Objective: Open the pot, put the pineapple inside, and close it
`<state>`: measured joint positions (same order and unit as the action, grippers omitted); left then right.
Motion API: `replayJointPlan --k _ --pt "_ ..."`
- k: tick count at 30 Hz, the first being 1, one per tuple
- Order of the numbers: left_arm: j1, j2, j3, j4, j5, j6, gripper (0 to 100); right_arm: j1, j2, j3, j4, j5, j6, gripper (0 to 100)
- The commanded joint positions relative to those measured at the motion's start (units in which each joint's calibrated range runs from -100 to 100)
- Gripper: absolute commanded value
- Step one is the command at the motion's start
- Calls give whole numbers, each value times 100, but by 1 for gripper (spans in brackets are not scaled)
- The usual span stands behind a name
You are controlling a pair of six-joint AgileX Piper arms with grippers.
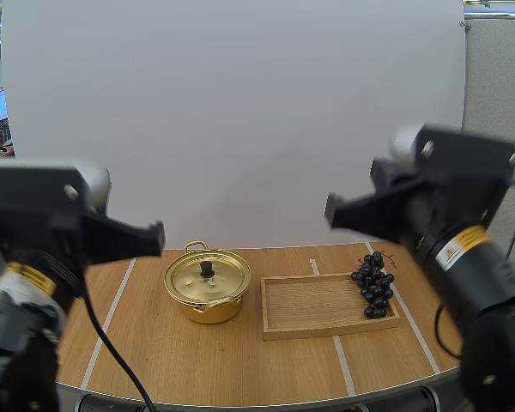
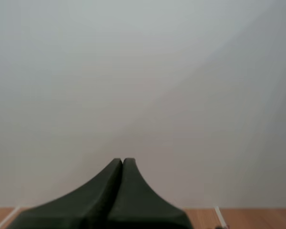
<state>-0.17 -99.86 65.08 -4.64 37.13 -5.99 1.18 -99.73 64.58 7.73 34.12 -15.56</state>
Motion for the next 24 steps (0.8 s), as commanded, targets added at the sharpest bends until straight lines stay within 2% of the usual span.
replayJointPlan --k 1,9,15,24 --pt "20 -14 1897 21 -1642 -62 0 -17 -27 1658 -76 -732 -44 0" --pt "20 -14 3021 21 -2171 -62 0 -17 -27 2809 -76 -768 -44 0" --pt "20 -14 3492 21 -2171 -62 0 -17 -27 3130 -123 -768 -44 0" --pt "20 -14 3492 21 -1848 -319 0 -17 -27 3542 -123 -752 -44 0"
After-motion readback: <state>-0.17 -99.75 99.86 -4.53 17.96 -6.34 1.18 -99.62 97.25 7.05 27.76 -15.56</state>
